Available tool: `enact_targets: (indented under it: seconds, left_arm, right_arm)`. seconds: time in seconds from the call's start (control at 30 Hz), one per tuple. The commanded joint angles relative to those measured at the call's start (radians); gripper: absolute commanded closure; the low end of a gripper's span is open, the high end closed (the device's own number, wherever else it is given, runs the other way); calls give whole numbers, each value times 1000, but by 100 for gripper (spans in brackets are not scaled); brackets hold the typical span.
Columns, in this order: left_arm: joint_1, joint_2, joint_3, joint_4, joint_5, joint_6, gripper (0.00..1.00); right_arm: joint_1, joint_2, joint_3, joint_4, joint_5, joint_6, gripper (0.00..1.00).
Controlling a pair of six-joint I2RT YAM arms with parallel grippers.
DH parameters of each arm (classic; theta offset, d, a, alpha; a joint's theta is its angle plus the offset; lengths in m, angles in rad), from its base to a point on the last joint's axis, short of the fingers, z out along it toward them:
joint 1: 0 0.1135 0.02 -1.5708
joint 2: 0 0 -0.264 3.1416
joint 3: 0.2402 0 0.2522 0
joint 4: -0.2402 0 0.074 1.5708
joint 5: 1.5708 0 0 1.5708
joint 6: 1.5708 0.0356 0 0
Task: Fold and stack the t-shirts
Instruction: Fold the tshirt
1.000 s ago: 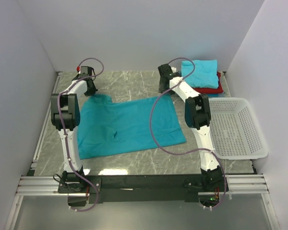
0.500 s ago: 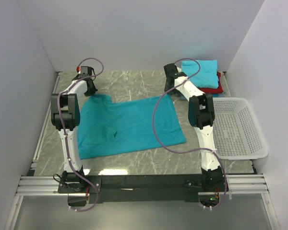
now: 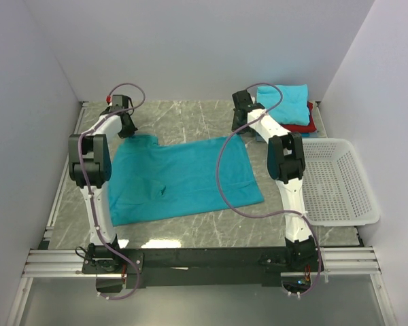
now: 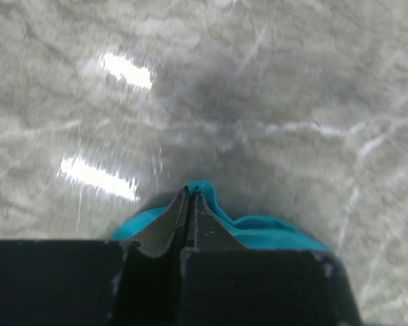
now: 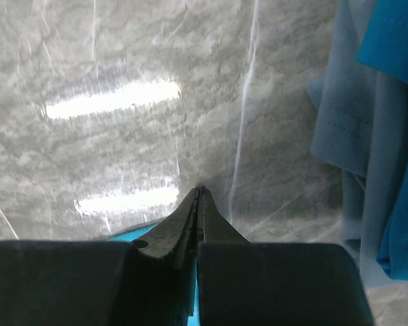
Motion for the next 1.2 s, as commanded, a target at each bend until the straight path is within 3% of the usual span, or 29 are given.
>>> enact_targets:
  seconds: [0.0,0.63,1.17]
  left_arm:
    - [1,-135,-42,40,40,-22,100]
    - [1,-476,-485,201,140,-108,99]
    - [-1,-871,-864,253,78,-237,99]
  right_arm:
    - [15,-99,-40,30,-1,-37,100]
    - [68,-427,-508,271,85,-60,100]
    - [80,-700,-789,320,157,-24,100]
